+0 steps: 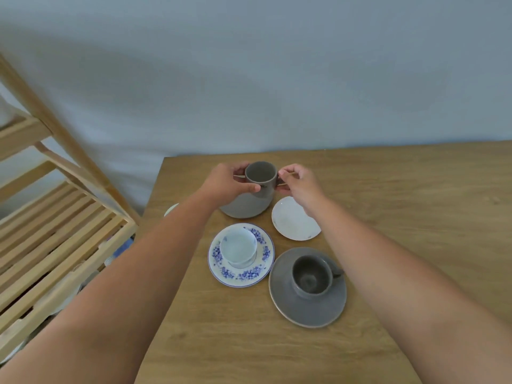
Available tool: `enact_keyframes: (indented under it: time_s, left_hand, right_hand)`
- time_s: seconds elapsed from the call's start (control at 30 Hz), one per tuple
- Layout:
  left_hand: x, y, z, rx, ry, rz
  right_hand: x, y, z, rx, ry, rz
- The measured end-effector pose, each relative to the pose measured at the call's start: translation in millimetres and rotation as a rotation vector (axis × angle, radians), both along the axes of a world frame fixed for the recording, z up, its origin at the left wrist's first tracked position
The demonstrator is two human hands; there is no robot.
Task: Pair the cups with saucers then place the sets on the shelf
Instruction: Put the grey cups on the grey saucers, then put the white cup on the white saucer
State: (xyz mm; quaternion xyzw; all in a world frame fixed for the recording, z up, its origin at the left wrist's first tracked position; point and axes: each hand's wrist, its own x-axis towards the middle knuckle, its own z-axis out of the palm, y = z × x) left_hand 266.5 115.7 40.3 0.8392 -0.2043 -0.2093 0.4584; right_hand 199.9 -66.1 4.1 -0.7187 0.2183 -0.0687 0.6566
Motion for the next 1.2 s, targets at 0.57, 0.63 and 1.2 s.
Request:
enact_keyframes:
  time_s: [0.57, 0.63, 1.2]
  left_hand:
    - [7, -6, -19, 0.102, -0.02, -0.095]
    - [5, -6, -20, 0.113, -0.032, -0.111]
    - [-41, 81, -17, 0.332, -0.284, 0.089]
  right_hand:
    - [3, 0, -11, -0.007, 0.133, -0.025]
    - [1, 1, -14, -0.008, 0.153, -0.026]
    - [-13, 52, 35, -0.666, -0.363, 0.161]
